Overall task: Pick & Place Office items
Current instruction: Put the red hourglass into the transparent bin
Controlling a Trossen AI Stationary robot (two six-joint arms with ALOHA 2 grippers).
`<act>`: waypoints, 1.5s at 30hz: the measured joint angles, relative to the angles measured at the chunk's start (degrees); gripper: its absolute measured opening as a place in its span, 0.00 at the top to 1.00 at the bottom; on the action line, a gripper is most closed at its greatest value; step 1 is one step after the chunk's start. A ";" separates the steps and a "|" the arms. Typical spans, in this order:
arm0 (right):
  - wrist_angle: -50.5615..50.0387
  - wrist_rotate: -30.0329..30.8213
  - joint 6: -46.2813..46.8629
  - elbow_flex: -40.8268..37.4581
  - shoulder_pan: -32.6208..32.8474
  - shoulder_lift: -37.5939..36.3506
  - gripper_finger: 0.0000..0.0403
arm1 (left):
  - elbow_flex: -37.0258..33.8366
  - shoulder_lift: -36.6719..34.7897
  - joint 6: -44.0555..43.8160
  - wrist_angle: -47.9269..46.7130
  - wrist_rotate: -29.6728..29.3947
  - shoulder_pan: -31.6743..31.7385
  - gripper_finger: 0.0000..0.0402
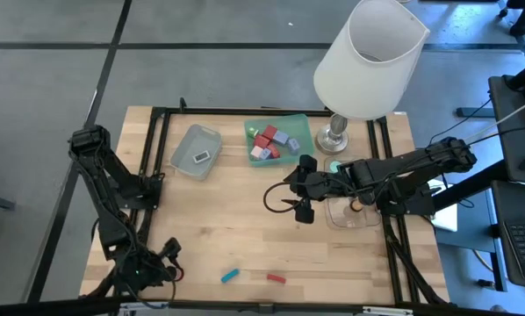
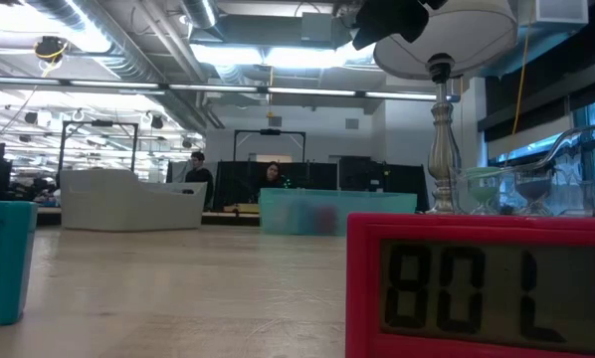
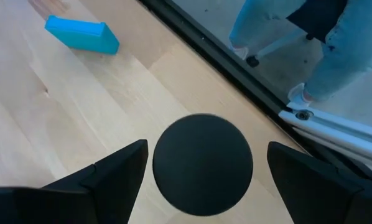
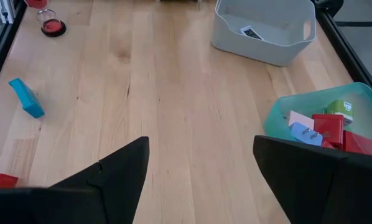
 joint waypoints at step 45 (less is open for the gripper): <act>0.00 -0.02 0.02 0.00 0.00 0.00 0.28 | -0.29 -0.79 -0.01 2.44 -10.62 0.25 0.47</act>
